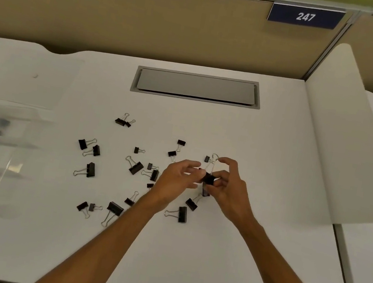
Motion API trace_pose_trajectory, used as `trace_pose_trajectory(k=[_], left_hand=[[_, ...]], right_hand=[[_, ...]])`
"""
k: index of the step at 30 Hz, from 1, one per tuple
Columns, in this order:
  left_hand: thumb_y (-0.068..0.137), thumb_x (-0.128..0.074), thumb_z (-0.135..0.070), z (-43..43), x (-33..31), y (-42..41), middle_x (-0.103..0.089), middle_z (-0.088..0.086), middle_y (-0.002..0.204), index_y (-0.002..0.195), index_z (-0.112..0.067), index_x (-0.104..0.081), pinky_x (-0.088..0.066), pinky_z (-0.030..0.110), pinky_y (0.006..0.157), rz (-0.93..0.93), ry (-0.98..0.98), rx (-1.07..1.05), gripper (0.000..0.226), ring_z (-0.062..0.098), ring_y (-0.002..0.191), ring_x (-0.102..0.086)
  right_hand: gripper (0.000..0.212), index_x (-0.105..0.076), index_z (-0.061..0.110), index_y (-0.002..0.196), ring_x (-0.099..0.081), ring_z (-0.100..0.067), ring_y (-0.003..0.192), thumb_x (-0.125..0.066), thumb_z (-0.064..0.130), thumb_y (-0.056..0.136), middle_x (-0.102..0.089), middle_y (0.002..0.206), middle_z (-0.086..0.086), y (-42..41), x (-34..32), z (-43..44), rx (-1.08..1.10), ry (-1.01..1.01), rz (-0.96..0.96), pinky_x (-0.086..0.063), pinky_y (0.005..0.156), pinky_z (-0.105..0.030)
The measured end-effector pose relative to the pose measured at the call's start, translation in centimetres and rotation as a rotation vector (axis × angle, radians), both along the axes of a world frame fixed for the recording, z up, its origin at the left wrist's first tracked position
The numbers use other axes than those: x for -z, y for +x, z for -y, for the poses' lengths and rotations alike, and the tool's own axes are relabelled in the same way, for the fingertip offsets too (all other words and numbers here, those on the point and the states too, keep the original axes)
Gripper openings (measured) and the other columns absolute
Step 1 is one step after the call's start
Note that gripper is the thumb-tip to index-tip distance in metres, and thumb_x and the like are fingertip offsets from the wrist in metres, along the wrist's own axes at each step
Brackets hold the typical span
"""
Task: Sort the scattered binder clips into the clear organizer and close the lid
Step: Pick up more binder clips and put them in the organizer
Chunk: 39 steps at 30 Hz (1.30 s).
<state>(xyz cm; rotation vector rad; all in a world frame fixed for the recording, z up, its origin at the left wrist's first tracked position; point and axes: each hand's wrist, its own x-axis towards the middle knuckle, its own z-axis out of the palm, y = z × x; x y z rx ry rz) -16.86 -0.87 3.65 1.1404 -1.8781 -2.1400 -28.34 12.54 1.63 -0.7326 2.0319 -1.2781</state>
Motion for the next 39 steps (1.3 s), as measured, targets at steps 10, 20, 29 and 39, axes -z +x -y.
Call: trace_pose_trajectory(k=[10, 20, 29, 39], left_hand=[[0.089, -0.066, -0.002, -0.2, -0.3, 3.8, -0.072, 0.020, 0.102, 0.101, -0.001, -0.070, -0.060, 0.035, 0.080, -0.068, 0.177, -0.331, 0.013, 0.031, 0.091, -0.072], [0.084, -0.070, 0.001, 0.2, -1.3, 9.6, -0.072, 0.018, 0.104, 0.101, 0.005, -0.070, -0.060, 0.035, 0.082, -0.119, 0.169, -0.576, 0.017, 0.031, 0.090, -0.073], [0.086, -0.071, -0.012, 2.5, -1.7, 16.0, -0.076, 0.005, 0.096, 0.098, -0.015, -0.076, -0.056, 0.035, 0.082, -0.035, 0.019, -0.598, 0.013, 0.024, 0.092, -0.070], [0.087, -0.070, -0.018, 12.5, -2.3, 26.0, -0.075, 0.003, 0.094, 0.098, -0.021, -0.075, -0.059, 0.031, 0.078, -0.018, -0.157, -0.525, 0.012, 0.019, 0.092, -0.070]], right_hand=[[0.036, -0.059, 0.022, 0.121, -0.069, -0.023, 0.077, -0.072, 0.015, 0.088, -0.070, 0.101, -0.001, 2.0, -0.8, -0.3, 0.023, -0.159, 0.219, -0.058, 0.069, -0.037], [0.015, -0.071, 0.011, 0.095, -0.066, -0.025, 0.069, -0.058, 0.002, 0.092, -0.072, 0.082, -0.010, 4.7, -0.8, 1.9, -0.020, -0.155, 0.264, -0.055, 0.064, -0.036], [0.019, -0.068, 0.002, 0.105, -0.072, -0.039, 0.083, -0.071, 0.003, 0.086, -0.073, 0.094, -0.020, 11.7, -2.4, 8.2, -0.285, -0.161, 0.465, -0.061, 0.077, -0.043], [0.017, -0.070, -0.001, 0.099, -0.069, -0.031, 0.072, -0.074, -0.002, 0.082, -0.073, 0.086, -0.019, 21.0, -3.3, 17.7, -0.210, -0.156, 0.510, -0.059, 0.071, -0.036]])
